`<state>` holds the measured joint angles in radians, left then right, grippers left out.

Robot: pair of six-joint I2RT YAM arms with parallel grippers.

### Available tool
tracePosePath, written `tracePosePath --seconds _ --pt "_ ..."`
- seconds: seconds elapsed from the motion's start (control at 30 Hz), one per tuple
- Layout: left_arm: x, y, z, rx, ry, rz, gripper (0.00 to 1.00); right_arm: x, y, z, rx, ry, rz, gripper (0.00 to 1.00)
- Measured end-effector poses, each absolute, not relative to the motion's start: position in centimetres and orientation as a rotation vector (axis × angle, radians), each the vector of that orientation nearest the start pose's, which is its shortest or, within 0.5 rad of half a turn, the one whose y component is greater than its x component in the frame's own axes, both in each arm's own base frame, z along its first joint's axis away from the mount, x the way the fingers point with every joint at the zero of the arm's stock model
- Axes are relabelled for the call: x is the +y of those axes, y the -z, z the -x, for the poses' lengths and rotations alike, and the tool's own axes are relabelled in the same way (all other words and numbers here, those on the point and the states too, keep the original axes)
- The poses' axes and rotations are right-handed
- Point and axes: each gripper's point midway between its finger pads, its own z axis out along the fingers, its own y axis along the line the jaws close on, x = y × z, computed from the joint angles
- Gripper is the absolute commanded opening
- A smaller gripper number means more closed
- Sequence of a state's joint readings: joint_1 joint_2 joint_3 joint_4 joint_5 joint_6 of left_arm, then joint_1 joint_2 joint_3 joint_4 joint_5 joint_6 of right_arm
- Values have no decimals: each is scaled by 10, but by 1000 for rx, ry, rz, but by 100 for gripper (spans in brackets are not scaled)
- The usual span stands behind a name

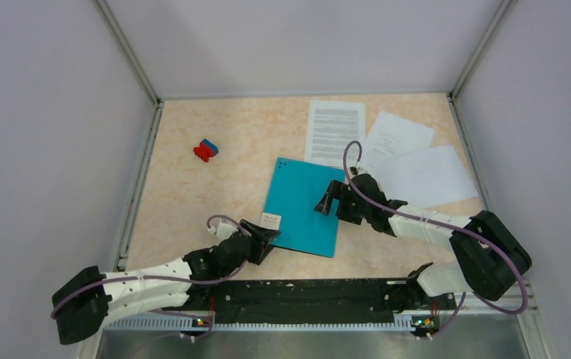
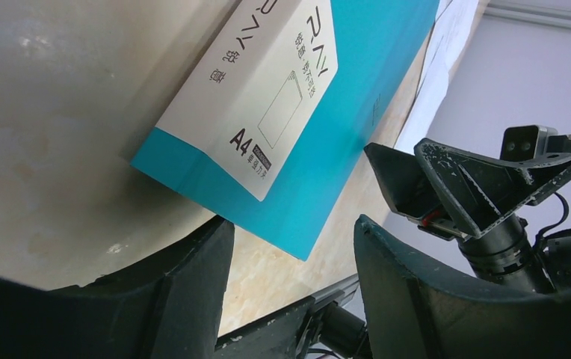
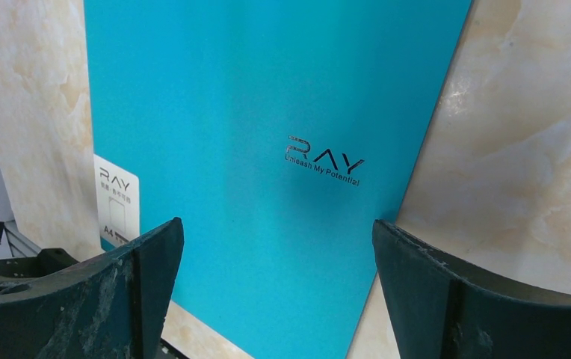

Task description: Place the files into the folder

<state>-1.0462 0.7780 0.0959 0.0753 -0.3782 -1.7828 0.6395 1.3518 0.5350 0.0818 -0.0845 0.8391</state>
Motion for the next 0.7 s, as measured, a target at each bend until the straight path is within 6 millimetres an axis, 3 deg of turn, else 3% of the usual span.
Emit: tracePosePath --seconds 0.37,0.7 --pt "-214 -43 -163 2095 1161 1130 64 244 -49 -241 2438 -834 -191 95" --pt "-227 -39 -171 2062 1193 1160 51 246 -49 -239 2418 -856 -189 95"
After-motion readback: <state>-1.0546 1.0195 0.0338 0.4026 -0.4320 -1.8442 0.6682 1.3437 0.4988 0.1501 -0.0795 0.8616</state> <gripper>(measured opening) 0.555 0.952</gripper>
